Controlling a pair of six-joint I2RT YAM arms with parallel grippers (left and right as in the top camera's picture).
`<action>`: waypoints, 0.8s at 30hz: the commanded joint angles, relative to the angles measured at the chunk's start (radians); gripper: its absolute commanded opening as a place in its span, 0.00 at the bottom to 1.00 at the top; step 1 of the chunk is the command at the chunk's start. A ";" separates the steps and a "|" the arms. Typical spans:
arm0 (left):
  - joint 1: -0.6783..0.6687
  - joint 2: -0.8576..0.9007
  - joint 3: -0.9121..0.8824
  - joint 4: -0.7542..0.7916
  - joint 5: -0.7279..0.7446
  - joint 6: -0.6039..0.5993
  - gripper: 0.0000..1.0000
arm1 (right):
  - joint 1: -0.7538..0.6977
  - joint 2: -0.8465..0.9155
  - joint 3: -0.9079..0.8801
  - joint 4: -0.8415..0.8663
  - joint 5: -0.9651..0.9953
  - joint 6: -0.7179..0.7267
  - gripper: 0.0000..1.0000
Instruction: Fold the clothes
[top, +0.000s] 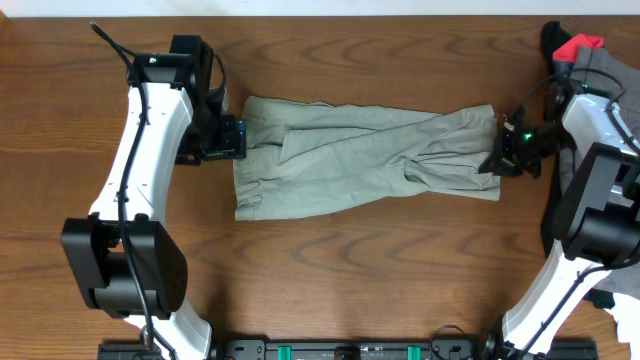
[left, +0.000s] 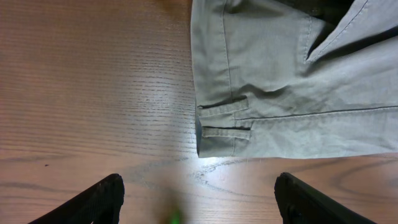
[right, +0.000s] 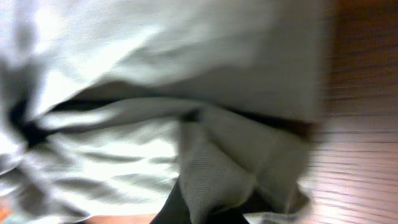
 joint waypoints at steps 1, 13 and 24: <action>0.002 -0.019 -0.004 -0.006 -0.008 0.010 0.79 | -0.013 -0.072 0.062 -0.023 -0.296 -0.092 0.02; 0.002 -0.018 -0.004 0.024 -0.008 0.010 0.80 | -0.013 -0.228 0.115 0.453 -0.775 0.239 0.01; 0.001 -0.016 -0.005 0.041 -0.008 0.010 0.79 | 0.015 -0.228 0.115 0.280 -0.458 0.173 0.40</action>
